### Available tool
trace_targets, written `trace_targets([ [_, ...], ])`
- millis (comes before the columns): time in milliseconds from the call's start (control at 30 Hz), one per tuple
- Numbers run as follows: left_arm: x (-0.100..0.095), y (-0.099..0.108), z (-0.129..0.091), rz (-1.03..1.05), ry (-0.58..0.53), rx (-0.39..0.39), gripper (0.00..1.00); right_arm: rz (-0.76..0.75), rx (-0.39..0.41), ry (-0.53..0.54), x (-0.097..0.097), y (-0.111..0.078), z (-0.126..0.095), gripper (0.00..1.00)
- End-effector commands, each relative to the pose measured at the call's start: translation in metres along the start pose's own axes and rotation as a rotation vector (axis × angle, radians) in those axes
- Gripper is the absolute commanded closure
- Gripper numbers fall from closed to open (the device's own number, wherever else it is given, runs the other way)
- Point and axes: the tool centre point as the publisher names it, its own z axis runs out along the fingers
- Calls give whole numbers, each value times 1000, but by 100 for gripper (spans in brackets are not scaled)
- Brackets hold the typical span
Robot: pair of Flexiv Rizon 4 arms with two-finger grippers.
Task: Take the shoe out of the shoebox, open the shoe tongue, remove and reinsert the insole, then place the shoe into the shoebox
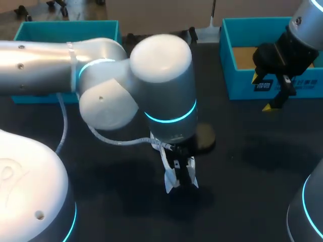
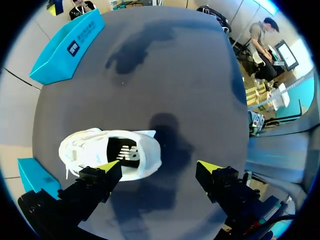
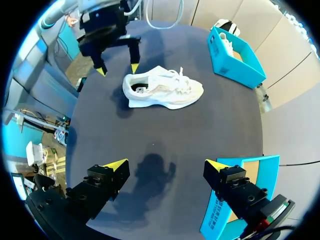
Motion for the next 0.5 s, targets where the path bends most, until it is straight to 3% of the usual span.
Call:
trace_targets([
  [33, 2, -8, 29, 20, -2, -4, 0, 1, 4, 1, -1, 1, 1, 0],
  [500, -3, -1, 74, 70, 2, -41, 0, 1, 4, 1, -1, 1, 1, 0],
])
